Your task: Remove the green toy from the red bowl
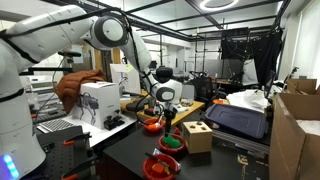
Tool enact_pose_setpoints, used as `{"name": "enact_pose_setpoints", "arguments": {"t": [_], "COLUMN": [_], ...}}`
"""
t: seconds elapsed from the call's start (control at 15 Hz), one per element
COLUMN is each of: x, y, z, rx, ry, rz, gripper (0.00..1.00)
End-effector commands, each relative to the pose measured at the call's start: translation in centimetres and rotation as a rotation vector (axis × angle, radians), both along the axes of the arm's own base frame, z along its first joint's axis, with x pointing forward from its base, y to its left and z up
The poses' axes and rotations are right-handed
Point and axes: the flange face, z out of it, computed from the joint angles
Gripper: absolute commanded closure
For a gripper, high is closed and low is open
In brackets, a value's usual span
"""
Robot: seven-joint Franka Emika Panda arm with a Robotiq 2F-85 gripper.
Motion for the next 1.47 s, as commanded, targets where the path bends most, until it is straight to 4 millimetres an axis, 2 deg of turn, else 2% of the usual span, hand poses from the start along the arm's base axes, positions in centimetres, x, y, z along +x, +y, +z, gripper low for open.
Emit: {"name": "enact_pose_setpoints", "arguments": {"t": [0.0, 0.47, 0.53, 0.67, 0.87, 1.2, 1.27, 1.4], "x": [0.1, 0.2, 0.2, 0.4, 0.6, 0.8, 0.9, 1.0], "y": [-0.5, -0.9, -1.0, -1.2, -1.4, -1.1, -0.8, -0.1], "z": [-1.0, -2.7, -2.8, -2.9, -2.7, -1.7, -0.9, 1.2], "rx": [0.008, 0.003, 0.003, 0.009, 0.019, 0.027, 0.034, 0.024], "ry": [-0.010, -0.011, -0.013, -0.015, -0.019, -0.021, -0.023, -0.034], "rz": [0.002, 0.001, 0.001, -0.001, -0.008, -0.006, -0.005, 0.006], "gripper": [0.00, 0.00, 0.23, 0.32, 0.58, 0.93, 0.98, 1.00]}}
